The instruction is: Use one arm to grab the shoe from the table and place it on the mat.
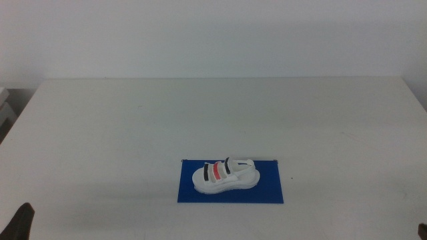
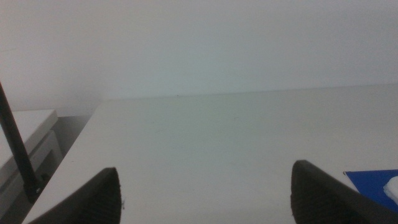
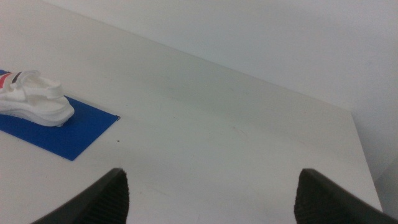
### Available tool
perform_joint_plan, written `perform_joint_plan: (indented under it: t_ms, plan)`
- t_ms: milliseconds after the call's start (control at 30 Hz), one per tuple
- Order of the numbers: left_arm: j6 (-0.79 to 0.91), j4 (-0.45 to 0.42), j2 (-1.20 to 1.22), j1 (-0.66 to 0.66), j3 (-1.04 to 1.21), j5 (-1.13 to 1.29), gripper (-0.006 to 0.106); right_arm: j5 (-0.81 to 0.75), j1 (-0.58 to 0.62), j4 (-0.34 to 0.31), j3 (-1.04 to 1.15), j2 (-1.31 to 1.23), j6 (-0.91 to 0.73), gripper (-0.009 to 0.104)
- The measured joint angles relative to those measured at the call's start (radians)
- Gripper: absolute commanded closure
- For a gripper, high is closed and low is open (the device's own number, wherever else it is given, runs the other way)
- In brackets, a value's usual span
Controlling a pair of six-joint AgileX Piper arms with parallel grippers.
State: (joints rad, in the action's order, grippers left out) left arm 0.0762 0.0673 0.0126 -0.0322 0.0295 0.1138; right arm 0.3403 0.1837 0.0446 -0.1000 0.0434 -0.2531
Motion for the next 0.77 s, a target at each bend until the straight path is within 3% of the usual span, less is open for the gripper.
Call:
perform_joint_plan:
  t_ms: [767]
  plan:
    - [0.000,0.000,0.000,0.000,0.000,0.000,0.007,-0.086,0.000,0.025,0.129,-0.054,0.001,0.003]
